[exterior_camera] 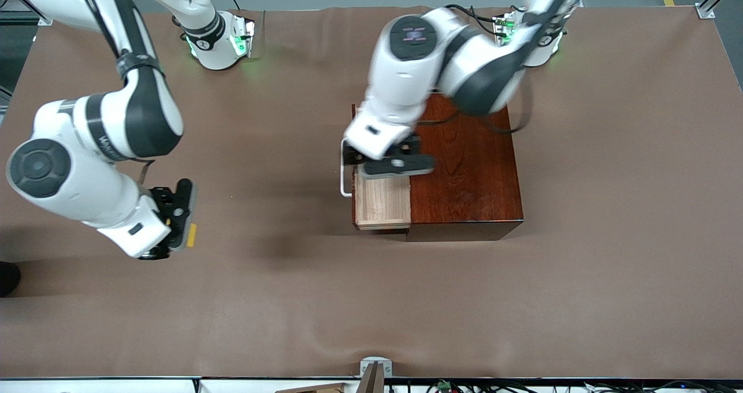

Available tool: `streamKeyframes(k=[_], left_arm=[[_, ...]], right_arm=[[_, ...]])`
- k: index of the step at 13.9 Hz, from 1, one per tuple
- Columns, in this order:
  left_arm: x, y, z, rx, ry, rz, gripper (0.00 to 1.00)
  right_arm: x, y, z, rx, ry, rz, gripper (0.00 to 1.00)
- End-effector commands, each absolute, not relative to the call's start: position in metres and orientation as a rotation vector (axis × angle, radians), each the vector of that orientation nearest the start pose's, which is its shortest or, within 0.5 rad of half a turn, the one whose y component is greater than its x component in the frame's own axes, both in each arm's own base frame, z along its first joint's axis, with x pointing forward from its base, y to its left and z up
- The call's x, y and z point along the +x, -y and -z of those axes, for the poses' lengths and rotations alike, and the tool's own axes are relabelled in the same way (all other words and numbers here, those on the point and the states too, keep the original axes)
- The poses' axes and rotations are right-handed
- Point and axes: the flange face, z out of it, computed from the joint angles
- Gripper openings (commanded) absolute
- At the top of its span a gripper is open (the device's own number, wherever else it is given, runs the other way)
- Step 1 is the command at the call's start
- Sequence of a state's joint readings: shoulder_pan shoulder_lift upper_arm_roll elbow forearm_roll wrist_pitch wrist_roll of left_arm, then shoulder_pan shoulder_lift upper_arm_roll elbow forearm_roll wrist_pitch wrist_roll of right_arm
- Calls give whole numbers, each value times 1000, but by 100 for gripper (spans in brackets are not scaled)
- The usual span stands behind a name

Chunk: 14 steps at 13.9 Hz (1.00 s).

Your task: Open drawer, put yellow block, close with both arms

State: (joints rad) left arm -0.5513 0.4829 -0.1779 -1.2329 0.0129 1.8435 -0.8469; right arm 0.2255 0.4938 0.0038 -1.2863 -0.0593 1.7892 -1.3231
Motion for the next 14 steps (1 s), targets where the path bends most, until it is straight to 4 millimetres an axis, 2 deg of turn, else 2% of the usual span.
streamKeyframes(k=[1,3,5,8,9,11,14], left_arm=[[560,365,-540,-3273,134,-54,100],[562,286,-563,-3273,77,-50,100],[552,219,-582,-3260,23,-3,100],[545,139,-596,-3235,-27,-11,100],[547,116,-600,-3230,-32,-13,100],[549,76,-608,-3219,-27,5,100],[549,48,-616,-3212,4,14,100]], right_arm=[[670,-208,-480,-2257,2249,-17,0],[657,-244,-469,-2219,2168,-9,0],[642,-283,-465,-2227,2074,8,0],[606,-368,-455,-2210,2096,16,0],[597,-392,-450,-2181,2140,48,0],[583,-429,-438,-2134,2198,104,0],[565,-462,-426,-2107,2230,117,0]])
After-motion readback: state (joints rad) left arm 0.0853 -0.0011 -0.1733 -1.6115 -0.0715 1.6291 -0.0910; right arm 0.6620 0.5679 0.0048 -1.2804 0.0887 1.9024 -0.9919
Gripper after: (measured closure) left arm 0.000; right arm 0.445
